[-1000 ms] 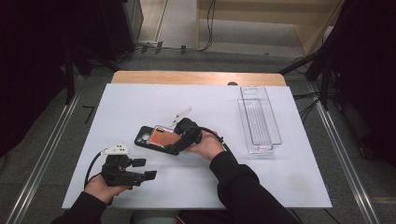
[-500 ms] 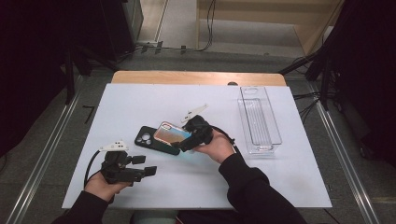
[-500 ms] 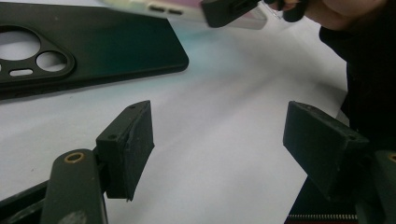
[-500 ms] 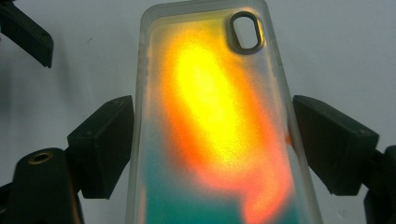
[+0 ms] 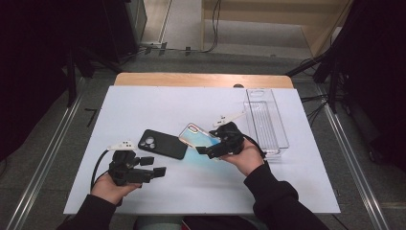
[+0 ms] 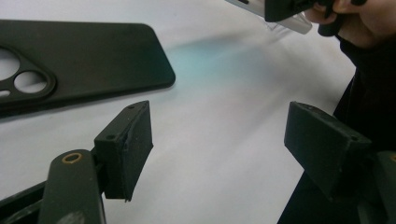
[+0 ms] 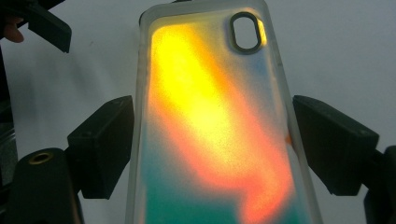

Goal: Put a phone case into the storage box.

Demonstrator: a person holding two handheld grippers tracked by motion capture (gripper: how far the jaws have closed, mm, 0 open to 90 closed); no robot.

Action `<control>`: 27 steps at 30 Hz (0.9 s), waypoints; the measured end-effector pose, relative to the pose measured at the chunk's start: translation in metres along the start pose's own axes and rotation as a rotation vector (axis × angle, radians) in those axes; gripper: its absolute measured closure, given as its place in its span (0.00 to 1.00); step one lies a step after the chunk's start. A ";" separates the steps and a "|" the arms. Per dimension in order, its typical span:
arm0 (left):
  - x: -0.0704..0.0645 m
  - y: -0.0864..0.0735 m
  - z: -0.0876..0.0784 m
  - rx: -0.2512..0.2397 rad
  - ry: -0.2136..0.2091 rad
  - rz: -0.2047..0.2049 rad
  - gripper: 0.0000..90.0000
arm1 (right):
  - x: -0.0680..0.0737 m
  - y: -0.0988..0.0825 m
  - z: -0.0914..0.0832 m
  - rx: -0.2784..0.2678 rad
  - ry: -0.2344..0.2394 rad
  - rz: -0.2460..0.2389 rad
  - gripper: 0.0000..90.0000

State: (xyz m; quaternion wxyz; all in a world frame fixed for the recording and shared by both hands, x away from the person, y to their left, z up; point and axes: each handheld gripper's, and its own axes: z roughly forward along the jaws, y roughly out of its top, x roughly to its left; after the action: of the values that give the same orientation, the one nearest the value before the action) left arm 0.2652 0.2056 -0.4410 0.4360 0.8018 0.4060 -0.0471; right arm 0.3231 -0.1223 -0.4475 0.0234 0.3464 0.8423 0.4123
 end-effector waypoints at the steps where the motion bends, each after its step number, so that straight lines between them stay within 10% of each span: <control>1: -0.001 0.001 0.000 -0.001 0.004 -0.003 0.24 | 0.000 -0.002 -0.004 -0.007 0.000 0.002 0.17; 17: -0.016 0.032 0.017 0.025 -0.008 -0.021 0.25 | 0.003 -0.030 -0.035 -0.089 -0.051 0.108 0.17; 27: -0.017 0.057 0.027 0.026 0.020 -0.042 0.29 | 0.008 -0.034 -0.022 -0.151 -0.078 0.186 0.17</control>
State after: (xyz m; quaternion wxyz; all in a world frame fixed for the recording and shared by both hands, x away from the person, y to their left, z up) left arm 0.3003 0.1587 -0.4128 0.4203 0.7991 0.4265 -0.0535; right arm 0.2908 -0.1461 -0.4552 0.0440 0.4359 0.7716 0.4611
